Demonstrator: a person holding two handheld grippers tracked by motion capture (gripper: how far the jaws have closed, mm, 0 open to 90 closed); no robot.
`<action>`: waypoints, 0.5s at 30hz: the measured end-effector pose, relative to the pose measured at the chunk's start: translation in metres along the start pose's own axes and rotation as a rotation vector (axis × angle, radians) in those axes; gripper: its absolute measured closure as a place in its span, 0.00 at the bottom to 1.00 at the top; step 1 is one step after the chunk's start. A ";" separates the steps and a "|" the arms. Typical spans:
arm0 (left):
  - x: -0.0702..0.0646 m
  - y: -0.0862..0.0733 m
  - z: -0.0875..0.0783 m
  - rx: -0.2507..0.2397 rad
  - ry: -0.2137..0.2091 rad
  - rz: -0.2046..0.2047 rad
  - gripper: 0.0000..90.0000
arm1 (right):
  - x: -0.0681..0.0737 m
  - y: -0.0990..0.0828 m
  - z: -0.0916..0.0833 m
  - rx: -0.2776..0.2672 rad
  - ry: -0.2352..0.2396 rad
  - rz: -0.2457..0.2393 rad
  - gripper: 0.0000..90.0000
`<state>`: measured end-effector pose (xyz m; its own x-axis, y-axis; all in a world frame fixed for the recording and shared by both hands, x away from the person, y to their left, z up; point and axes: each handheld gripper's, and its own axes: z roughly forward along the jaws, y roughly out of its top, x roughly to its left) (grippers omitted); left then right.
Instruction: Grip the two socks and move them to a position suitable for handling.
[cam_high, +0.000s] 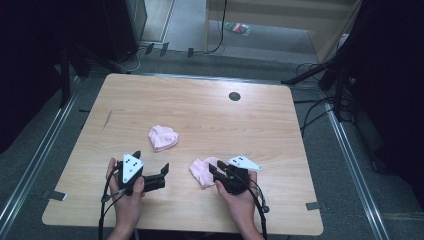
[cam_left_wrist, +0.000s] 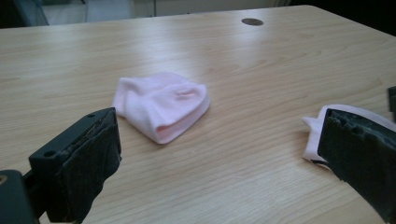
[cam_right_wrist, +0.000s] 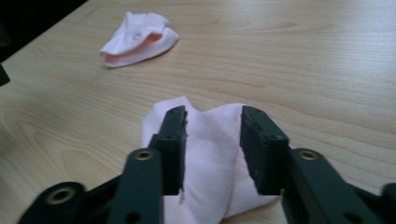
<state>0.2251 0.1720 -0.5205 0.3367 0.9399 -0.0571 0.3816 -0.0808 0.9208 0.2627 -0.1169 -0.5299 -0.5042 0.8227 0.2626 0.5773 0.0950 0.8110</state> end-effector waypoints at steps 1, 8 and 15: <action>-0.002 -0.001 0.002 0.002 -0.007 0.000 0.00 | 0.000 -0.001 0.002 -0.006 -0.007 -0.008 0.55; -0.012 -0.007 0.011 0.034 -0.055 0.029 0.00 | -0.002 -0.004 0.017 0.044 -0.045 -0.016 0.46; -0.009 -0.012 0.014 0.051 -0.053 0.026 0.00 | 0.003 -0.007 0.023 0.089 -0.065 -0.056 0.62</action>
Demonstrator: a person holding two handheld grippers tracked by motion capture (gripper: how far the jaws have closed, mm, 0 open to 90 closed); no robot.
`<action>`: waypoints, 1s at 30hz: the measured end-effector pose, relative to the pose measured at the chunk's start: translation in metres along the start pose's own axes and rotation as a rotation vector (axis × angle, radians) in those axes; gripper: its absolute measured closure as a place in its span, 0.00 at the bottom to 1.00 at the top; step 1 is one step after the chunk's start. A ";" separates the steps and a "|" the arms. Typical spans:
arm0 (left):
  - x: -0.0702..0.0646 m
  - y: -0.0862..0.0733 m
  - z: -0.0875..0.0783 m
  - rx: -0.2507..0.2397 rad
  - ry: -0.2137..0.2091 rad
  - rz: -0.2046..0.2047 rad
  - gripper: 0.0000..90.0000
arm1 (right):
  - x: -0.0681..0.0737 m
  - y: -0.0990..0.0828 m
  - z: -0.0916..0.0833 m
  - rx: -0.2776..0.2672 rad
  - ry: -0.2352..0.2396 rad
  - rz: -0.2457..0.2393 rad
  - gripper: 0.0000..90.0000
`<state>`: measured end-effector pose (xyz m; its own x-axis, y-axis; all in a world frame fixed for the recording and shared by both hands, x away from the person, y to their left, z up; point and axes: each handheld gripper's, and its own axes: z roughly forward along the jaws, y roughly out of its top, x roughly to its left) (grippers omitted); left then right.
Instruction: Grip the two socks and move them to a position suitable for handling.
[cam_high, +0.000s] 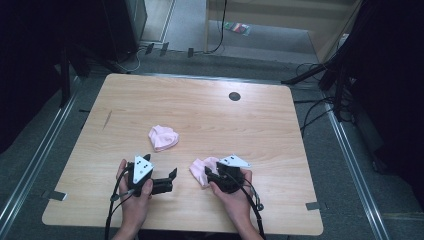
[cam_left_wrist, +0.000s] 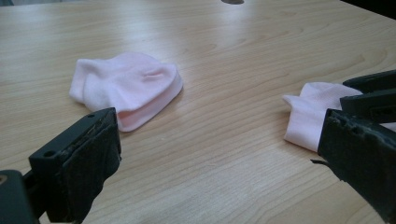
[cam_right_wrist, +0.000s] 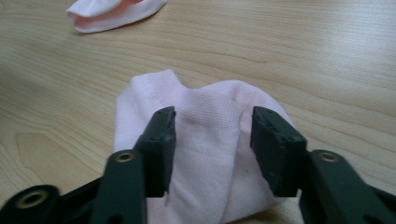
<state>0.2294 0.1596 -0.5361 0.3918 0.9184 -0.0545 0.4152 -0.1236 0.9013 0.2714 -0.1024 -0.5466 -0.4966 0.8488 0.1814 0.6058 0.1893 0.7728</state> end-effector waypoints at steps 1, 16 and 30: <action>0.000 0.000 0.000 0.002 0.001 0.001 0.00 | 0.001 0.000 0.000 -0.002 0.000 -0.007 0.67; -0.029 -0.003 0.006 0.026 -0.124 0.006 0.00 | 0.005 0.014 -0.021 -0.072 0.097 0.006 0.98; -0.090 -0.006 0.027 0.151 -0.235 0.006 0.00 | 0.026 0.039 -0.048 -0.111 0.146 0.029 0.98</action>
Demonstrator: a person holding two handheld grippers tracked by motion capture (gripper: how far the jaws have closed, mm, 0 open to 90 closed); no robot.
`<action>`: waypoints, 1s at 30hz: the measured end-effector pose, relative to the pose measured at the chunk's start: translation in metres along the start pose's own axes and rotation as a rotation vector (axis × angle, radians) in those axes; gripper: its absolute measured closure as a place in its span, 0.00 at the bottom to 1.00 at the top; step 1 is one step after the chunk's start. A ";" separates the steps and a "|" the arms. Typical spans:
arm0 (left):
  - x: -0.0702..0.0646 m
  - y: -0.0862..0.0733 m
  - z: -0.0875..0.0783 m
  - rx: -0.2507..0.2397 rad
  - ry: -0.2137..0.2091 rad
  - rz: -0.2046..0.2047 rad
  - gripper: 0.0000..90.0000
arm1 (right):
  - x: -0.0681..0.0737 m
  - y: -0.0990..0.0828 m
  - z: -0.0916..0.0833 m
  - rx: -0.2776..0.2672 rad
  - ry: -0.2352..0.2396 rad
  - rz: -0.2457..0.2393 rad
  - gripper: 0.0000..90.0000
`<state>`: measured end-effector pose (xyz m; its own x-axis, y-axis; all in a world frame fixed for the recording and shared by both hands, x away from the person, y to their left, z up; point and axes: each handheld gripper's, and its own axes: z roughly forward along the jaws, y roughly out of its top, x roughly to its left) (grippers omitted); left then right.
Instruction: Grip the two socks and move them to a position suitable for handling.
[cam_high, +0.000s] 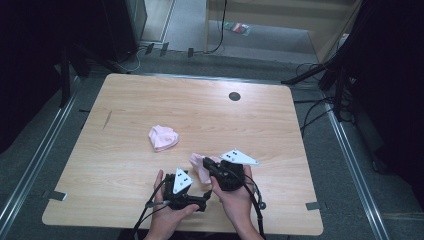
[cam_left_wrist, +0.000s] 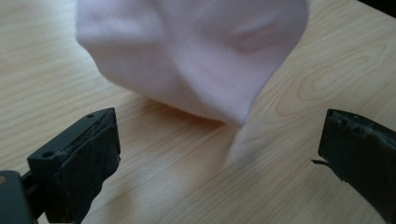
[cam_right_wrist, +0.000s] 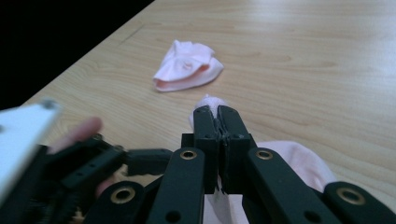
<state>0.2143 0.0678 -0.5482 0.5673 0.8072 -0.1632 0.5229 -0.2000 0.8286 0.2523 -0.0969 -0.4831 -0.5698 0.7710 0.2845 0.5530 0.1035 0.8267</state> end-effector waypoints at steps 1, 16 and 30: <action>-0.001 0.001 0.001 -0.002 0.004 -0.018 0.00 | 0.003 0.002 -0.002 -0.005 0.002 -0.002 0.98; -0.003 0.005 -0.030 -0.222 0.171 0.084 0.84 | 0.026 0.014 -0.020 -0.073 0.069 0.014 0.98; 0.018 0.001 -0.033 -0.080 0.093 0.149 0.55 | -0.010 -0.012 0.002 0.012 -0.013 0.034 0.99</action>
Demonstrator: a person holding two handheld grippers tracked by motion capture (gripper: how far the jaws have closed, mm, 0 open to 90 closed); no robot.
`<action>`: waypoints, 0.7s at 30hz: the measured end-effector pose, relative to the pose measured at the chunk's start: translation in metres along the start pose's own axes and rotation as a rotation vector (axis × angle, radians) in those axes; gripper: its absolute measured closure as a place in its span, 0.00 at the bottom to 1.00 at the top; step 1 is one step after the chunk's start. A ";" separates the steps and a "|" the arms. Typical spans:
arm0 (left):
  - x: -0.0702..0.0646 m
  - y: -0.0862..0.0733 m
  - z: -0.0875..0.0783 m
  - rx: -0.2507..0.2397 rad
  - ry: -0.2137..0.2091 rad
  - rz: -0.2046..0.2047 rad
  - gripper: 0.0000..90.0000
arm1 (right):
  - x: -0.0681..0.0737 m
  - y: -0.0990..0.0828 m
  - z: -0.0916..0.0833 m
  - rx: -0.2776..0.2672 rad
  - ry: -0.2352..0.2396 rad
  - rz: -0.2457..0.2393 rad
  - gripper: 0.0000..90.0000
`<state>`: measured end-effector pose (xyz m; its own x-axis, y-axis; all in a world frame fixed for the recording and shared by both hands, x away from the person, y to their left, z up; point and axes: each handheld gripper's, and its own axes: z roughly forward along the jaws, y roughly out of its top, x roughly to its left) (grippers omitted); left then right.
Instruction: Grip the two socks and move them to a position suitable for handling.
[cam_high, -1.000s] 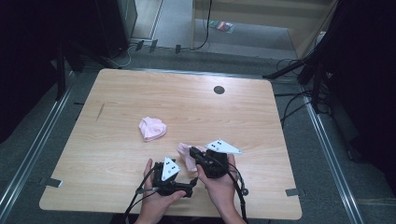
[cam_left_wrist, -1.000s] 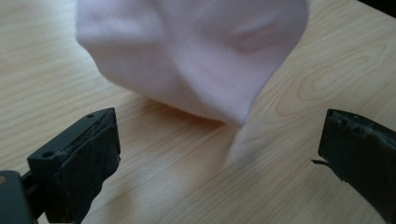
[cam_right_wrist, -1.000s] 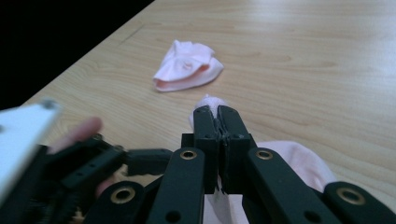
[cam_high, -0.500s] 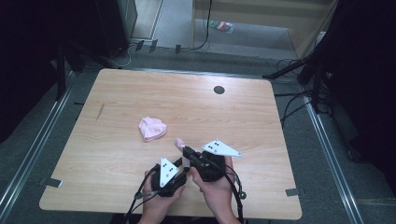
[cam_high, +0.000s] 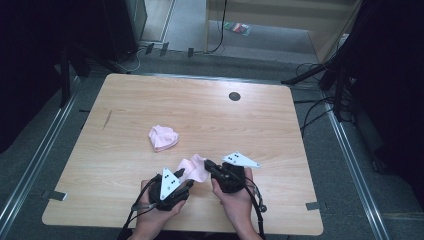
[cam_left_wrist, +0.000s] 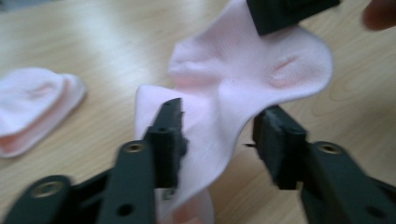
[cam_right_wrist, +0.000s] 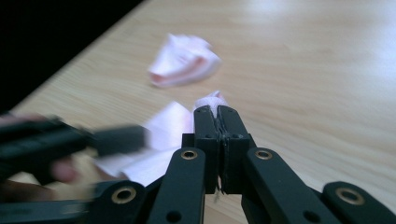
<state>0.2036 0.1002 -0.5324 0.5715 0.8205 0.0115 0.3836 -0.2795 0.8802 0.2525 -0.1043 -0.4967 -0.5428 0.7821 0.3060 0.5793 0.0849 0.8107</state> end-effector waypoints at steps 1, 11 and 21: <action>0.002 0.000 -0.001 -0.005 -0.015 0.000 0.50 | -0.008 -0.004 0.001 0.013 -0.015 0.011 0.99; 0.054 -0.008 -0.018 -0.035 -0.073 -0.163 0.55 | -0.047 -0.022 -0.004 0.122 -0.067 0.084 0.90; 0.057 -0.015 -0.010 0.139 -0.061 -0.249 0.53 | -0.059 -0.023 -0.012 0.071 -0.111 0.087 0.66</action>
<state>0.2232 0.1558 -0.5407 0.4878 0.8423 -0.2292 0.6108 -0.1418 0.7790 0.2644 -0.1595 -0.5273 -0.4206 0.8516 0.3129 0.6645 0.0543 0.7453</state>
